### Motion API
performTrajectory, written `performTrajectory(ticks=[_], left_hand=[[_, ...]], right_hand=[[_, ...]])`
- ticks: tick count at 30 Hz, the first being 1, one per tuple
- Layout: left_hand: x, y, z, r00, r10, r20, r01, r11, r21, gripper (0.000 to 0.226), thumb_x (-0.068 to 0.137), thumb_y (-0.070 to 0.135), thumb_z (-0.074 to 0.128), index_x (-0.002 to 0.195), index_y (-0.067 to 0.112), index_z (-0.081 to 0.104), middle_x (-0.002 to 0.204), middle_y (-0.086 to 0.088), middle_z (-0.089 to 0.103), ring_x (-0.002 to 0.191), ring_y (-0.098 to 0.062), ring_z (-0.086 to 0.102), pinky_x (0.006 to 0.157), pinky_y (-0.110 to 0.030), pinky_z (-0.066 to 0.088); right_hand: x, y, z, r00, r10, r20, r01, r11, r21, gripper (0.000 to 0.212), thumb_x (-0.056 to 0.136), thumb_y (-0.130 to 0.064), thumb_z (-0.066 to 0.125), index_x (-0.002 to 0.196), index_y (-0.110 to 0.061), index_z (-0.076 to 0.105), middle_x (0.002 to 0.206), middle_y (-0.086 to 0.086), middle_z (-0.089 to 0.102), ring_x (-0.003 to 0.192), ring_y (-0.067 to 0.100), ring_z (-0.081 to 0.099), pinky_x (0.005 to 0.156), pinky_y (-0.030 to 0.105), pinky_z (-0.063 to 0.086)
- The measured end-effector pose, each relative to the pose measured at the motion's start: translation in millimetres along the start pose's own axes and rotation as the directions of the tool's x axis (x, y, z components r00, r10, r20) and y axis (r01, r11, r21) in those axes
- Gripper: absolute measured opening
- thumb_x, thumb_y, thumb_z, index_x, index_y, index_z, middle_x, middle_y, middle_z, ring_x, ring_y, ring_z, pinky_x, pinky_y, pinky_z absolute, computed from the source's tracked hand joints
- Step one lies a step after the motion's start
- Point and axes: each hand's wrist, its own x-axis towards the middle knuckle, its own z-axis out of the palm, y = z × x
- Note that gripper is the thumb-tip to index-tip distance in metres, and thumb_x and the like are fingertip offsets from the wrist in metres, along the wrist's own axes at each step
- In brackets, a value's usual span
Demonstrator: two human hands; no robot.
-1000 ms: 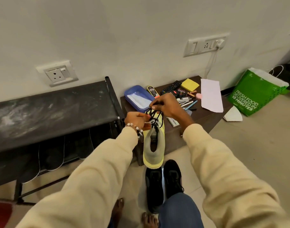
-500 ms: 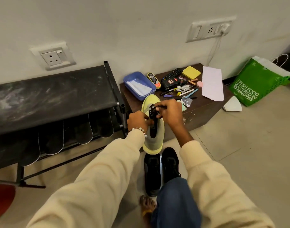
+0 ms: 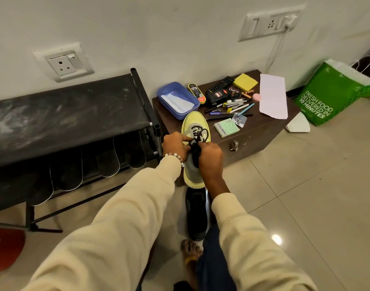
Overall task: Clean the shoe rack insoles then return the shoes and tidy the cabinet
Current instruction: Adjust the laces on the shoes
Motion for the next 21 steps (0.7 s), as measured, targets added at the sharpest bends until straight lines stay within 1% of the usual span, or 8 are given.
performTrajectory(ticks=[4, 6, 9, 11, 13, 17, 19, 21], left_hand=[[-2, -7, 2, 1.000, 0.017, -0.015, -0.018, 0.995, -0.102, 0.027, 0.082, 0.022, 0.075, 0.107, 0.011, 0.074, 0.099, -0.013, 0.073, 0.097, -0.028, 0.066, 0.093, -0.037, 0.051], [-1, -9, 3, 1.000, 0.020, -0.013, -0.022, 0.992, -0.121, 0.027, 0.082, 0.023, 0.075, 0.106, 0.011, 0.074, 0.097, -0.013, 0.074, 0.095, -0.029, 0.067, 0.090, -0.038, 0.053], [-1, -10, 4, 1.000, 0.022, -0.006, -0.023, 0.988, -0.150, 0.026, 0.082, 0.024, 0.076, 0.105, 0.012, 0.075, 0.092, -0.014, 0.074, 0.087, -0.031, 0.068, 0.079, -0.041, 0.057], [0, -11, 4, 1.000, 0.028, -0.008, -0.029, 0.986, -0.164, 0.024, 0.081, 0.019, 0.076, 0.104, 0.013, 0.075, 0.092, -0.014, 0.074, 0.085, -0.032, 0.067, 0.076, -0.043, 0.059], [2, -13, 4, 1.000, 0.016, -0.005, -0.017, 0.984, -0.176, 0.024, 0.080, 0.015, 0.076, 0.104, 0.013, 0.075, 0.094, -0.014, 0.074, 0.085, -0.032, 0.068, 0.076, -0.043, 0.059], [6, -14, 4, 1.000, -0.011, 0.021, 0.015, 0.981, -0.195, 0.024, 0.080, 0.014, 0.076, 0.104, 0.015, 0.075, 0.094, -0.012, 0.074, 0.085, -0.032, 0.068, 0.078, -0.042, 0.059], [6, -14, 5, 1.000, -0.016, 0.013, 0.018, 0.981, -0.191, 0.025, 0.080, 0.016, 0.077, 0.104, 0.016, 0.075, 0.094, -0.011, 0.074, 0.084, -0.031, 0.069, 0.079, -0.041, 0.058], [7, -15, 7, 1.000, -0.024, -0.005, 0.023, 0.983, -0.181, 0.026, 0.080, 0.020, 0.077, 0.105, 0.017, 0.075, 0.094, -0.010, 0.074, 0.085, -0.029, 0.069, 0.081, -0.040, 0.058]], right_hand=[[-1, 4, -4, 0.958, -0.285, 0.028, 0.284, 0.932, -0.226, 0.026, 0.093, -0.022, 0.050, 0.099, -0.004, 0.068, 0.097, 0.014, 0.068, 0.095, 0.030, 0.059, 0.085, 0.038, 0.040], [3, 5, -7, 0.896, -0.427, 0.119, 0.441, 0.833, -0.333, 0.024, 0.092, -0.020, 0.051, 0.096, -0.006, 0.071, 0.094, 0.012, 0.070, 0.097, 0.029, 0.059, 0.089, 0.039, 0.038], [14, 4, -12, 0.778, -0.560, 0.285, 0.628, 0.707, -0.325, 0.020, 0.086, -0.013, 0.061, 0.097, 0.001, 0.071, 0.094, 0.016, 0.070, 0.108, 0.035, 0.055, 0.083, 0.042, 0.050], [23, 0, -14, 0.697, -0.458, 0.552, 0.679, 0.669, -0.303, 0.030, 0.095, -0.011, 0.047, 0.116, 0.005, 0.061, 0.115, 0.021, 0.062, 0.127, 0.036, 0.041, 0.092, 0.047, 0.047], [32, -4, -17, 0.618, -0.369, 0.694, 0.703, 0.654, -0.277, 0.035, 0.098, -0.012, 0.037, 0.124, 0.004, 0.055, 0.126, 0.022, 0.056, 0.131, 0.036, 0.037, 0.104, 0.045, 0.039], [40, -10, -21, 0.597, -0.274, 0.754, 0.677, 0.676, -0.291, 0.038, 0.099, -0.019, 0.039, 0.129, -0.003, 0.053, 0.136, 0.017, 0.050, 0.132, 0.035, 0.037, 0.111, 0.042, 0.027], [42, -7, -23, 0.626, -0.256, 0.737, 0.666, 0.666, -0.334, 0.037, 0.098, -0.020, 0.040, 0.130, -0.005, 0.052, 0.136, 0.018, 0.049, 0.130, 0.036, 0.041, 0.108, 0.042, 0.032], [42, -1, -26, 0.651, -0.315, 0.690, 0.658, 0.688, -0.307, 0.033, 0.094, -0.014, 0.044, 0.123, -0.003, 0.056, 0.125, 0.019, 0.055, 0.117, 0.037, 0.051, 0.093, 0.036, 0.042]])
